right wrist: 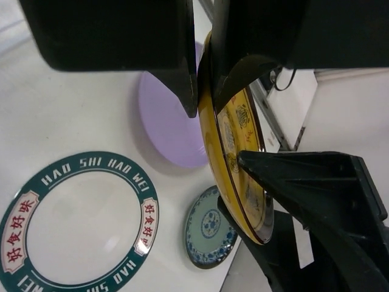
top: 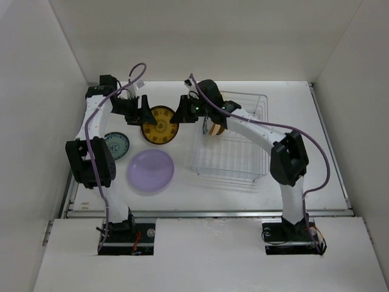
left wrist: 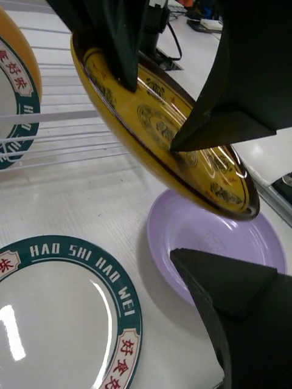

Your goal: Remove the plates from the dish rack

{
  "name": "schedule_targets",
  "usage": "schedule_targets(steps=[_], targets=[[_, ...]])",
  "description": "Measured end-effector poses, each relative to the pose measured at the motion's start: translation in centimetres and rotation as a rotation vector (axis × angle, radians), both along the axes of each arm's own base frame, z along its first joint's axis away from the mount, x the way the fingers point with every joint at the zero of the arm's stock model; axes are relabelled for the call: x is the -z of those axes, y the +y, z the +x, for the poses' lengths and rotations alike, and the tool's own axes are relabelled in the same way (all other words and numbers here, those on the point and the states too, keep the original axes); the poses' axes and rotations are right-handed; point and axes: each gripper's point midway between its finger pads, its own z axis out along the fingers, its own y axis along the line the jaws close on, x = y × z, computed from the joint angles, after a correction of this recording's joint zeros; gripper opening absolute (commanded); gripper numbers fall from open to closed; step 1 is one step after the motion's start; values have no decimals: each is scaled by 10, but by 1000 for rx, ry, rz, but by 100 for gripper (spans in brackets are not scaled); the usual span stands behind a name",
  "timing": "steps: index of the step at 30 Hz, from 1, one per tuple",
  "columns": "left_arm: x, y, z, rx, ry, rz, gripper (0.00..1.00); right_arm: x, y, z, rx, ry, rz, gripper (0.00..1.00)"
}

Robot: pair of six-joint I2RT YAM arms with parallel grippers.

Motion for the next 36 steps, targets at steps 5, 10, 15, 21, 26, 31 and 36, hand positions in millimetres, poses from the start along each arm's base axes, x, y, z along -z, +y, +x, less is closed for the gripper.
schedule_targets(steps=[5,10,15,21,26,31,36], targets=[[6,3,0,4,44,-41,0,37,7,17,-26,52,-19,0],[1,7,-2,-2,50,-67,0,38,11,22,-80,77,31,6],[-3,21,-5,-51,88,-59,0,31,20,19,-94,70,46,74],[19,96,-6,-272,155,8,0,13,29,21,-104,35,64,90],[56,179,-34,-520,270,74,0,2,30,28,-84,4,74,90],[80,221,-50,-642,356,173,6,9,26,28,-69,17,53,90],[111,233,-47,-644,441,248,42,22,21,27,-58,32,14,90]])
